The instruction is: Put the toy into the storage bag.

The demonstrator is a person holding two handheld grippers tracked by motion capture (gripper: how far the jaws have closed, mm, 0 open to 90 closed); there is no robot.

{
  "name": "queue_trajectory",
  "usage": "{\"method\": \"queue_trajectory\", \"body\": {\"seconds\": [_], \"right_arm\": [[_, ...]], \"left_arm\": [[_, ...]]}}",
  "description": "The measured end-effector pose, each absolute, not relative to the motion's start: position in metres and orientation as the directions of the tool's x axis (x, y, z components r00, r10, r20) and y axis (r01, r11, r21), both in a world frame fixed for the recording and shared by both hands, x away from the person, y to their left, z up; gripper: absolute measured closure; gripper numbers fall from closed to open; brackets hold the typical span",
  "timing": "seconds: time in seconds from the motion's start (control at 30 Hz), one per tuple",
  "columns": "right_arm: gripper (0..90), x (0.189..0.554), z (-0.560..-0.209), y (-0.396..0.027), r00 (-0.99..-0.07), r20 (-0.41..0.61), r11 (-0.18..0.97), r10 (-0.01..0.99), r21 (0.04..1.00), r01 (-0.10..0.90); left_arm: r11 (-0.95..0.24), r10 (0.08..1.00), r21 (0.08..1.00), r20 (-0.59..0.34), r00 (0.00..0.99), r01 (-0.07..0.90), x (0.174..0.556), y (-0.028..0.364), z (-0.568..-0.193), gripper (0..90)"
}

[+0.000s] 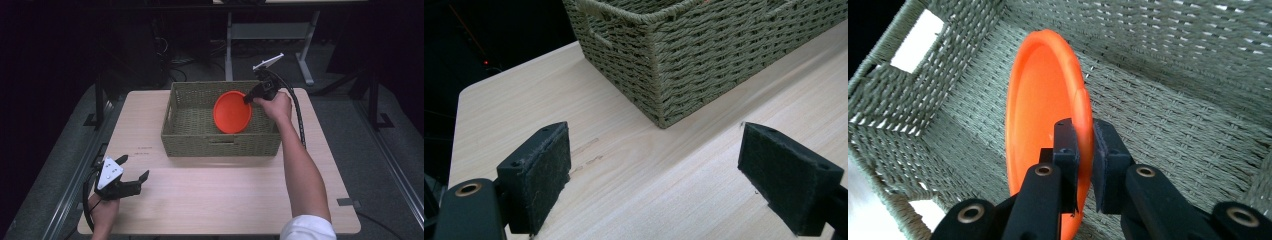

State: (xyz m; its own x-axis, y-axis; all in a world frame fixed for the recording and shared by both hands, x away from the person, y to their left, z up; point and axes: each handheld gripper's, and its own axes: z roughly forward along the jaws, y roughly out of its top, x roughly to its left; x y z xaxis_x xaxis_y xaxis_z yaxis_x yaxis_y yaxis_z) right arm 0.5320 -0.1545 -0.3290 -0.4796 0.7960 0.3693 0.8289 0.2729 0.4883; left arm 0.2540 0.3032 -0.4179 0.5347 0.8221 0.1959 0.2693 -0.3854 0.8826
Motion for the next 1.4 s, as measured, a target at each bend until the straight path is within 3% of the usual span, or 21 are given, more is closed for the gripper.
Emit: {"method": "queue_trajectory", "body": {"seconds": [1.4], "right_arm": [[78.6, 0.540, -0.369, -0.152, -0.411, 0.351, 0.271, 0.841, 0.385, 0.882]], "left_arm": [[-0.385, 0.823, 0.882, 0.194, 0.534, 0.272, 0.255, 0.303, -0.418, 13.0]]}}
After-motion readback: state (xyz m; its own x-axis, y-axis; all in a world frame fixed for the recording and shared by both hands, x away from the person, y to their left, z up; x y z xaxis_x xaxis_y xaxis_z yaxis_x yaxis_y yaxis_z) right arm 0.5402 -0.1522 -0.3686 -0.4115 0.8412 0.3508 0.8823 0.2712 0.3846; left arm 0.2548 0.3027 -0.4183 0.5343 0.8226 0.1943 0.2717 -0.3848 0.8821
